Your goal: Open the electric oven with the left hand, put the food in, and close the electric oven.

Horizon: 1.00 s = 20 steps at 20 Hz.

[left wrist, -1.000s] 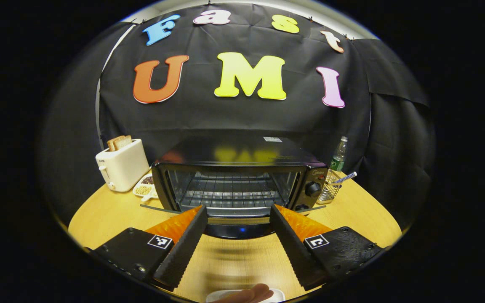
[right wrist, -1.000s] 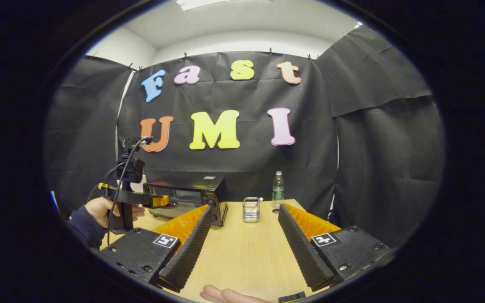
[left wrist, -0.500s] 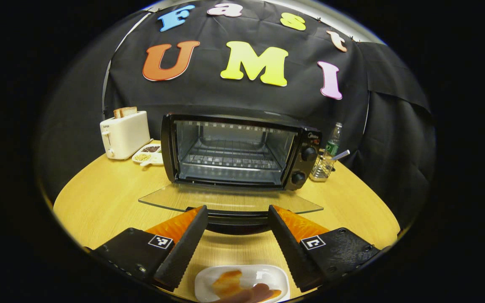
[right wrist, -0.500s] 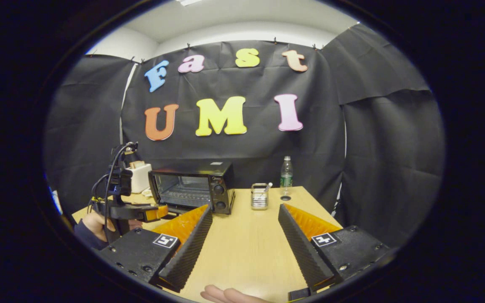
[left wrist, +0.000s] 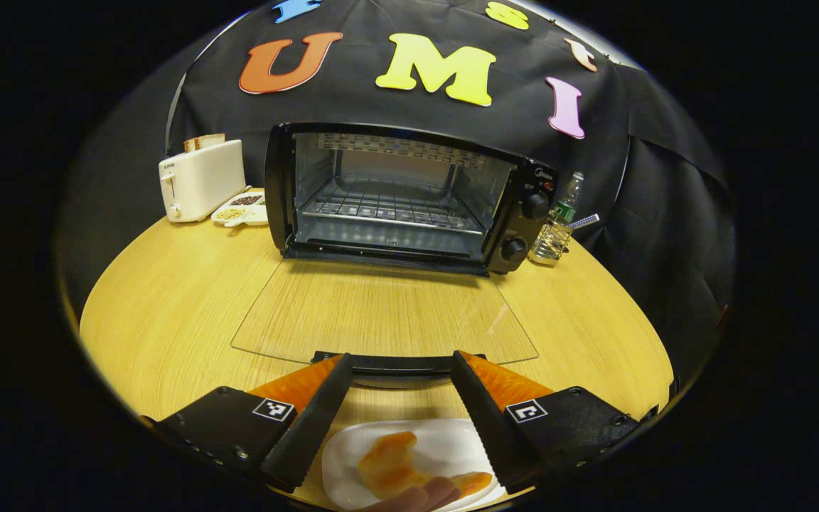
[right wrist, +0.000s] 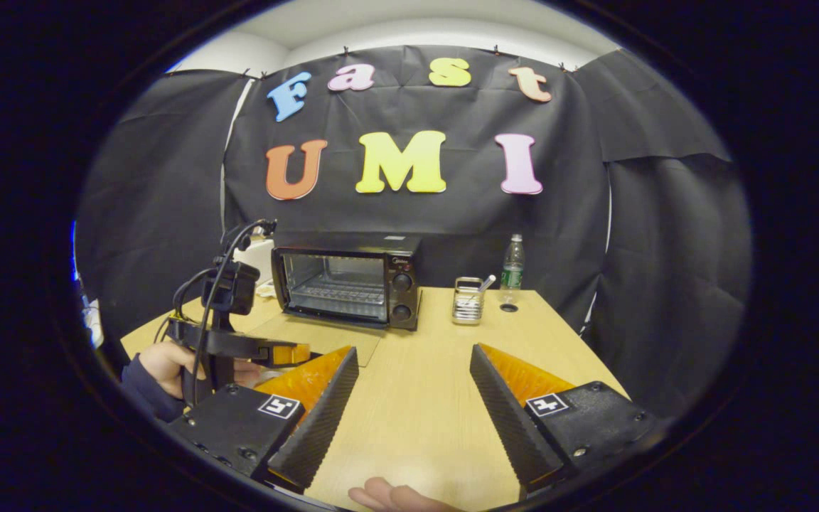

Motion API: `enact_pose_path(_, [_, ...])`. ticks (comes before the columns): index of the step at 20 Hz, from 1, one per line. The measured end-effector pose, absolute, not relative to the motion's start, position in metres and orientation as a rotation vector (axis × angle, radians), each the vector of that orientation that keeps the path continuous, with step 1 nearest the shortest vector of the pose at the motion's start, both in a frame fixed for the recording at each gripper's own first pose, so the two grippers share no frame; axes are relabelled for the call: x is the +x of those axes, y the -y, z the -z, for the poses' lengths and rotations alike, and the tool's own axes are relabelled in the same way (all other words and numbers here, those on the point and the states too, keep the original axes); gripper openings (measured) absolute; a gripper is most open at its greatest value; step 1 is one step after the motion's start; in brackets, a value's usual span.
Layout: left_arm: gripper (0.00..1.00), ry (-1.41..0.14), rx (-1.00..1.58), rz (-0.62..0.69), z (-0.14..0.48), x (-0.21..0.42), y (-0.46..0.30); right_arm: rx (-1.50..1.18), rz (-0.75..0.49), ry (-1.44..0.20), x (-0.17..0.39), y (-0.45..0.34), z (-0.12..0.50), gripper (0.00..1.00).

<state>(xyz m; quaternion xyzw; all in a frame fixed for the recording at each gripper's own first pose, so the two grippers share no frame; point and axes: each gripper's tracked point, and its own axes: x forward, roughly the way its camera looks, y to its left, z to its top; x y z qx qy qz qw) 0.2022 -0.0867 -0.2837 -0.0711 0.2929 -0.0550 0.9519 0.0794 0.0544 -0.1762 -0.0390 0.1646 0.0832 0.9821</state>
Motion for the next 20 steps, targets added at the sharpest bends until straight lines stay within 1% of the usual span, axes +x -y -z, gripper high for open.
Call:
enact_pose_path(3, [0.93, -0.562, -0.176, 0.121, 0.267, 0.194, 0.077, -0.072, -0.202, -0.383, 0.082, -0.074, 0.194, 1.00])
enact_pose_path(5, [0.93, -0.513, -0.205, 0.118, 0.245, 0.185, 0.064, -0.059, -0.242, -0.434, 0.083, -0.094, 0.211, 1.00])
enact_pose_path(6, [0.93, -0.485, -0.211, 0.113, 0.235, 0.180, 0.055, -0.051, -0.277, -0.459, 0.083, -0.107, 0.221, 1.00])
enact_pose_path(7, [0.93, -0.460, -0.213, 0.102, 0.224, 0.172, 0.045, -0.045, -0.319, -0.484, 0.084, -0.122, 0.230, 0.98])
enact_pose_path(8, [0.94, -0.431, -0.213, 0.089, 0.213, 0.164, 0.034, -0.047, -0.370, -0.510, 0.084, -0.136, 0.241, 1.00])
enact_pose_path(11, [0.94, -0.356, -0.212, 0.056, 0.184, 0.143, 0.007, -0.078, -0.535, -0.591, 0.078, -0.180, 0.272, 1.00])
enact_pose_path(12, [0.94, -0.336, -0.216, 0.047, 0.177, 0.136, -0.001, -0.099, -0.579, -0.607, 0.076, -0.191, 0.280, 0.97])
enact_pose_path(14, [0.94, -0.304, -0.227, 0.030, 0.163, 0.121, -0.013, -0.127, -0.647, -0.635, 0.076, -0.208, 0.294, 1.00])
enact_pose_path(16, [0.94, -0.281, -0.213, 0.011, 0.155, 0.108, -0.025, -0.124, -0.725, -0.686, 0.078, -0.227, 0.312, 1.00])
enact_pose_path(17, [0.94, -0.274, -0.197, -0.001, 0.151, 0.101, -0.031, -0.119, -0.748, -0.722, 0.077, -0.235, 0.321, 0.97])
enact_pose_path(18, [0.94, -0.264, -0.181, -0.011, 0.149, 0.097, -0.035, -0.115, -0.774, -0.754, 0.076, -0.243, 0.326, 1.00])
enact_pose_path(20, [0.94, -0.252, -0.170, -0.013, 0.144, 0.088, -0.037, -0.121, -0.815, -0.779, 0.076, -0.255, 0.332, 0.89])
